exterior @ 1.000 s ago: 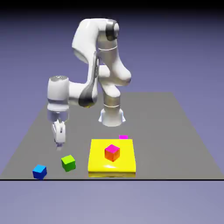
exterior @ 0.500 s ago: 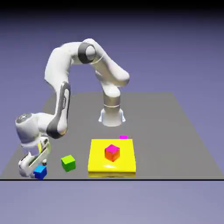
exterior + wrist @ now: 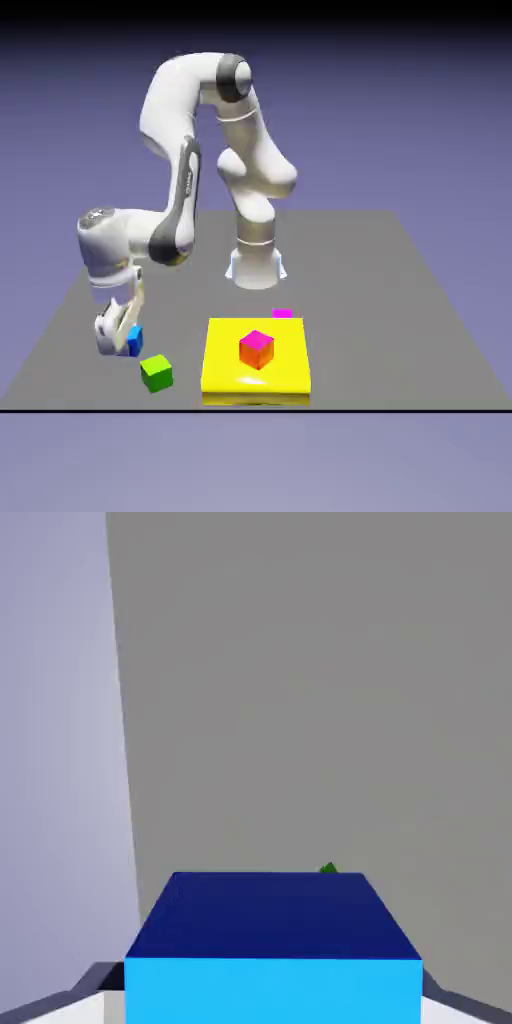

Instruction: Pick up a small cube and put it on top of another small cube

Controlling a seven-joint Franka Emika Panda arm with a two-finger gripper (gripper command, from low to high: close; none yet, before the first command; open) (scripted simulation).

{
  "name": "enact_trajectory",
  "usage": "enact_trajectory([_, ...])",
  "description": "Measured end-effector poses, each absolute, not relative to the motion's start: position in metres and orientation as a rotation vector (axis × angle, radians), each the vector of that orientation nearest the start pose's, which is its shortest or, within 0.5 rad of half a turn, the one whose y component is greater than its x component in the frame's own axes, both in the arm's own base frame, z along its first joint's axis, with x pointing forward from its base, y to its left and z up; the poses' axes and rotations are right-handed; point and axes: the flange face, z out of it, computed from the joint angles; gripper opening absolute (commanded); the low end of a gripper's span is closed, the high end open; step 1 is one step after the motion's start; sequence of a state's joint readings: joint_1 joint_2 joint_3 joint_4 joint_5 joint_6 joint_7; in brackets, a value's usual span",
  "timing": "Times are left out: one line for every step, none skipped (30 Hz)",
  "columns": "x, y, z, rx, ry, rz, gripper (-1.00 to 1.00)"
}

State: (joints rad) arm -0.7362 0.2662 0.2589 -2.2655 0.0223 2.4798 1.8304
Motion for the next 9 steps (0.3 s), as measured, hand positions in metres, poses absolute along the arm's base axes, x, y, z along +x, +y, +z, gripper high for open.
enact_trajectory([0.469,-0.236,0.244,-1.252,2.841,0.131,-1.0])
enact_trajectory([0.469,-0.236,0.244,-1.252,2.841,0.131,-1.0])
enact_trajectory([0.47,-0.236,0.229,-1.251,2.841,0.131,-1.0])
enact_trajectory([0.47,-0.235,0.213,-1.251,2.842,0.131,-1.0])
enact_trajectory([0.47,-0.234,0.197,-1.251,2.842,0.131,-1.0])
enact_trajectory([0.47,-0.232,0.181,-1.252,2.842,0.131,-1.0])
enact_trajectory([0.469,-0.232,0.175,-1.252,2.842,0.131,1.0])
enact_trajectory([0.469,-0.232,0.174,-1.253,2.842,0.132,1.0])
enact_trajectory([0.469,-0.232,0.174,-1.253,2.842,0.132,1.0])
